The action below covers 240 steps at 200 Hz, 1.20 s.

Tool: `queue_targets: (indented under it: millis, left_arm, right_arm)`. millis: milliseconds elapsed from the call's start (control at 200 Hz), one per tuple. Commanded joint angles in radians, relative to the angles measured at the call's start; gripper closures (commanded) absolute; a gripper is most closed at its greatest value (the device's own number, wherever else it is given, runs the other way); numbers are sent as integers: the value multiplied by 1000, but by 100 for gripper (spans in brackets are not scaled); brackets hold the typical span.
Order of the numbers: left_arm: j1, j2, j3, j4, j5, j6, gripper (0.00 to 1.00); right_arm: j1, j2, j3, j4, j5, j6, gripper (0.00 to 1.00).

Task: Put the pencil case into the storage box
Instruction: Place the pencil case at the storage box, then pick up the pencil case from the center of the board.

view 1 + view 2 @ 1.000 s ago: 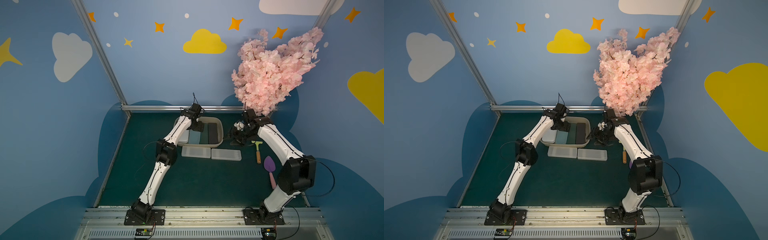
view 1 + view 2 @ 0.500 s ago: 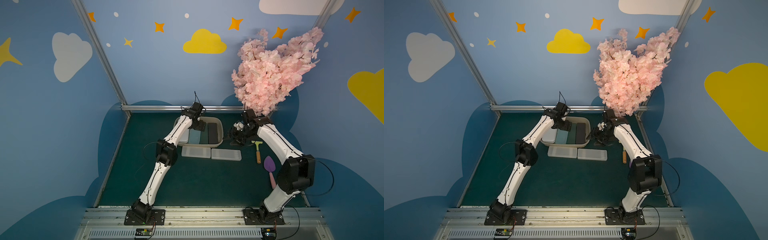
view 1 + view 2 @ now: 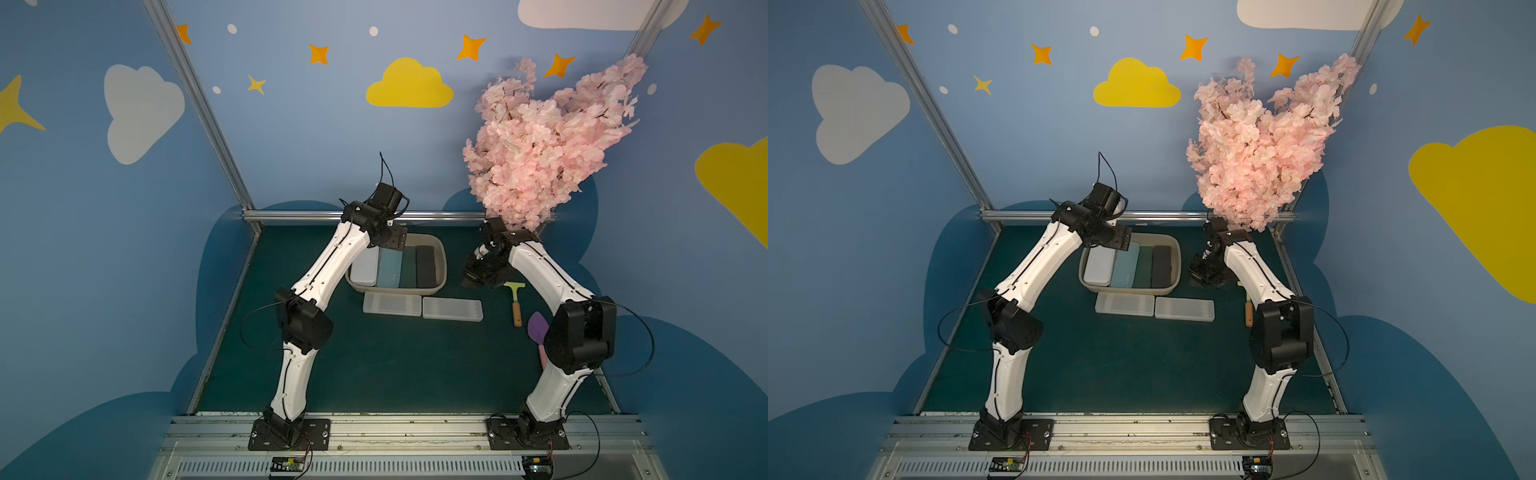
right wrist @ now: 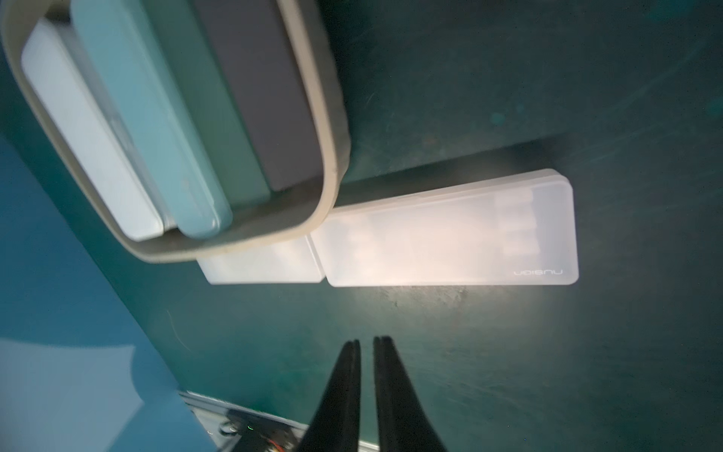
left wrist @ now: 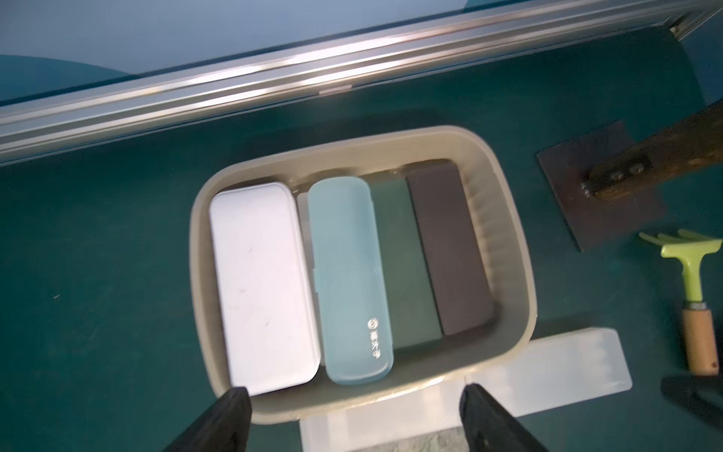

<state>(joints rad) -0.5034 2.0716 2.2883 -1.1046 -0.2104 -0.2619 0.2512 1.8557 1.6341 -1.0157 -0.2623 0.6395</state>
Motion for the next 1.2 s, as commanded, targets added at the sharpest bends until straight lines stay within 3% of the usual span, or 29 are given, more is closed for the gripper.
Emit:
queue_targets:
  millis: [0, 220, 481, 1036, 1126, 1196]
  left_arm:
    - [14, -118, -178, 36, -41, -22, 19]
    - [35, -345, -455, 77, -70, -43, 24]
    - [64, -470, -571, 70, -84, -35, 25]
    - [92, -496, -617, 69, -57, -4, 24]
    - [95, -504, -626, 68, -57, 2, 24]
    - [100, -515, -632, 66, -61, 7, 24]
  right_arm:
    - [-27, 70, 42, -24, 76, 4, 99]
    - [-48, 226, 131, -5, 108, -9, 100]
    - [-28, 354, 160, 2, 109, -20, 100]
    - [161, 91, -303, 0, 80, -28, 100]
    - [181, 41, -316, -15, 101, -21, 95]
    - [197, -27, -303, -28, 162, -15, 72]
